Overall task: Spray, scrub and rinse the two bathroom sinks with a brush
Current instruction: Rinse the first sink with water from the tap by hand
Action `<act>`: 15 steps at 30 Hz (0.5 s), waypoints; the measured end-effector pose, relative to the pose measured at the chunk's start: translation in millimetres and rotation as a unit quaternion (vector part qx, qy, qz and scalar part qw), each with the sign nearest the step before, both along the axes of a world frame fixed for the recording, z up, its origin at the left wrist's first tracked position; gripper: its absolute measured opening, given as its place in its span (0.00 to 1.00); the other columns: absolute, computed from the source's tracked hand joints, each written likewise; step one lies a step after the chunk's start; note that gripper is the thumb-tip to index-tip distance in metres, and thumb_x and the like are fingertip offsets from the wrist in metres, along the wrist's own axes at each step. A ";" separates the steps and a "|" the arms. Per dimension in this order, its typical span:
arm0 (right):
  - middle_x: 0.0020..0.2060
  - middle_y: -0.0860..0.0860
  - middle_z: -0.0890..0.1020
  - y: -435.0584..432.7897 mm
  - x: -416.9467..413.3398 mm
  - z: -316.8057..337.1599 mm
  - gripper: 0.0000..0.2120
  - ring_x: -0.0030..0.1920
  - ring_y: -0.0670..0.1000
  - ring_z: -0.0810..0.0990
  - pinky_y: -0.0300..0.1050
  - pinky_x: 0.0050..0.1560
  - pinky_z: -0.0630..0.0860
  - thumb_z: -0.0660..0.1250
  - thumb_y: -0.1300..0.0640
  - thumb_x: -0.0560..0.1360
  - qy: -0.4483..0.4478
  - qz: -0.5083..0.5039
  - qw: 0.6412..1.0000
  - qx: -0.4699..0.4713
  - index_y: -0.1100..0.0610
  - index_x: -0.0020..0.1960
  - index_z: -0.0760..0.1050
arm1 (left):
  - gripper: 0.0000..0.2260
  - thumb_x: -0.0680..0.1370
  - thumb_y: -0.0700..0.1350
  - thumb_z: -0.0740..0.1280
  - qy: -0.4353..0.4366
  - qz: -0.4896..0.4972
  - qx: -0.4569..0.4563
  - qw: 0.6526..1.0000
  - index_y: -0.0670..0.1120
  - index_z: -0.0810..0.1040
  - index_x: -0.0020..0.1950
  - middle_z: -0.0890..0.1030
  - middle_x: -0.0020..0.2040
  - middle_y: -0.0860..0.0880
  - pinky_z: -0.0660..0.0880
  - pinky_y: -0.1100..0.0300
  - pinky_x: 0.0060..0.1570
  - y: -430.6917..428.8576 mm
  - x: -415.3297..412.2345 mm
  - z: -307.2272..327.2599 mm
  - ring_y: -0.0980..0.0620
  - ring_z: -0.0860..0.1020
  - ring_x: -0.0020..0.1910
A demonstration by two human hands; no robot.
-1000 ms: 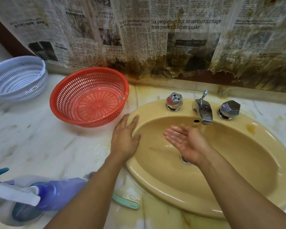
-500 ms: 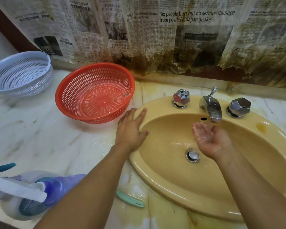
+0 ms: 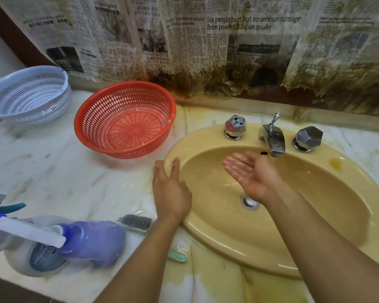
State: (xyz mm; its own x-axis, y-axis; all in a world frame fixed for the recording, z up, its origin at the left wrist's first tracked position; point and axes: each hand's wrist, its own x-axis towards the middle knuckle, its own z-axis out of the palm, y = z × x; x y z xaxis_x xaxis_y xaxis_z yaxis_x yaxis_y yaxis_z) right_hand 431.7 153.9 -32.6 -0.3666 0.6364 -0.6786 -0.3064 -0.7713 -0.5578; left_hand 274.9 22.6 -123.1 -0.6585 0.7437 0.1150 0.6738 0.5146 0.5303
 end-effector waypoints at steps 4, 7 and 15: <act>0.54 0.62 0.82 14.0 42.9 -18.3 0.14 0.52 0.60 0.83 0.52 0.49 0.81 0.55 0.58 0.86 0.060 -0.146 0.984 -0.086 0.67 0.57 0.75 | 0.32 0.77 0.38 0.65 -0.006 0.028 -0.014 0.999 0.43 0.64 0.81 0.57 0.77 0.39 0.60 0.46 0.75 -13.1 21.3 -0.6 0.37 0.59 0.75; 0.54 0.61 0.83 21.0 55.2 -27.8 0.13 0.51 0.59 0.84 0.51 0.43 0.83 0.55 0.58 0.86 0.066 -0.191 0.974 -0.101 0.65 0.59 0.74 | 0.34 0.77 0.41 0.66 0.005 0.006 -0.048 0.999 0.47 0.60 0.83 0.54 0.80 0.39 0.55 0.47 0.78 4.4 1.8 1.2 0.37 0.54 0.79; 0.46 0.60 0.87 4.2 35.9 -10.2 0.12 0.45 0.56 0.88 0.47 0.42 0.85 0.61 0.61 0.84 0.054 -0.061 0.996 -0.048 0.67 0.60 0.78 | 0.34 0.78 0.41 0.66 -0.001 -0.010 -0.048 0.999 0.51 0.59 0.83 0.53 0.81 0.41 0.55 0.48 0.80 9.0 -1.5 6.0 0.39 0.52 0.81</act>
State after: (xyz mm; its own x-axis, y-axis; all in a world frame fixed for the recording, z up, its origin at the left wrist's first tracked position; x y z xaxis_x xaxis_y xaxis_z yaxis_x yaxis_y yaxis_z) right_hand 467.7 158.1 -42.8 -0.3648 0.6151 -0.6990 -0.4556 -0.7726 -0.4421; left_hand 273.4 31.6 -117.1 -0.6429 0.7649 0.0403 0.6836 0.5493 0.4806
